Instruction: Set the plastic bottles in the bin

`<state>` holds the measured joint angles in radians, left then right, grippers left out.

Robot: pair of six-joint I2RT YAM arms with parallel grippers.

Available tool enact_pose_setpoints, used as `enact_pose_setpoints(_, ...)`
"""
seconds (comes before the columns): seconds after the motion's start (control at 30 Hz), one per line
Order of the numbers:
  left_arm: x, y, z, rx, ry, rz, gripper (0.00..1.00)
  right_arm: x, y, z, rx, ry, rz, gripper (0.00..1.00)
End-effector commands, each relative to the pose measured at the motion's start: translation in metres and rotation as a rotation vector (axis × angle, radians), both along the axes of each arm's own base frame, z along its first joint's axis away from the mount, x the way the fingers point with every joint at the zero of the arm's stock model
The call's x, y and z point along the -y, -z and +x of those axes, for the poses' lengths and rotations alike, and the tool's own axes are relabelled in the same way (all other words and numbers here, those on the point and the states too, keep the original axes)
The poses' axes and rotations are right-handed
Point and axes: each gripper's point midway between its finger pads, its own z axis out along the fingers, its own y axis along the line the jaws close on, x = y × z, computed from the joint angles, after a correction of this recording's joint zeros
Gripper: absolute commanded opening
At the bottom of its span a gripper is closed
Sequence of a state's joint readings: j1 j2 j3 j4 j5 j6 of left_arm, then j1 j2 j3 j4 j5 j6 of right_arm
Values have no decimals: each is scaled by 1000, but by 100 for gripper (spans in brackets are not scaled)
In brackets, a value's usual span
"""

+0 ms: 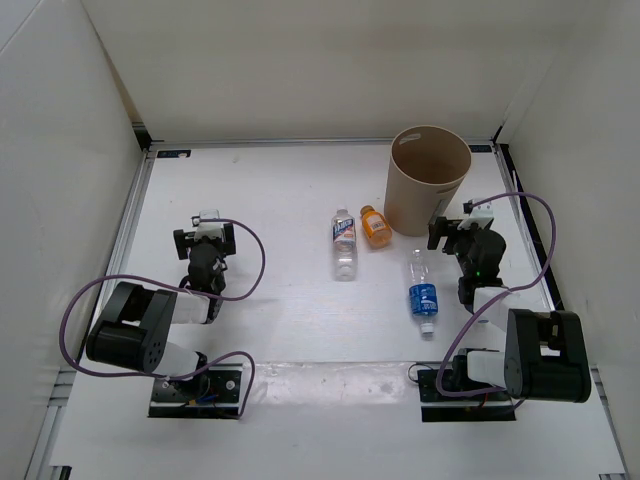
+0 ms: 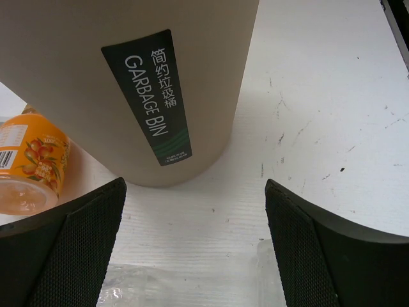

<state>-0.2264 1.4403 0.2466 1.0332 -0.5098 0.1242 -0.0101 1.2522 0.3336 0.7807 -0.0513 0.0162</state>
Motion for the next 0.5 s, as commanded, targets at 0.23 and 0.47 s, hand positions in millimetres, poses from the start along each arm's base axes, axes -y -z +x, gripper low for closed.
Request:
enact_pose_setpoints(0.23, -1, -8, 0, 34, -9, -5, 100, 1, -25, 12, 75, 5, -14, 90)
enact_pose_setpoints(0.47, -2, -6, -1, 28, -11, -4, 100, 3, -25, 10, 81, 19, -16, 90)
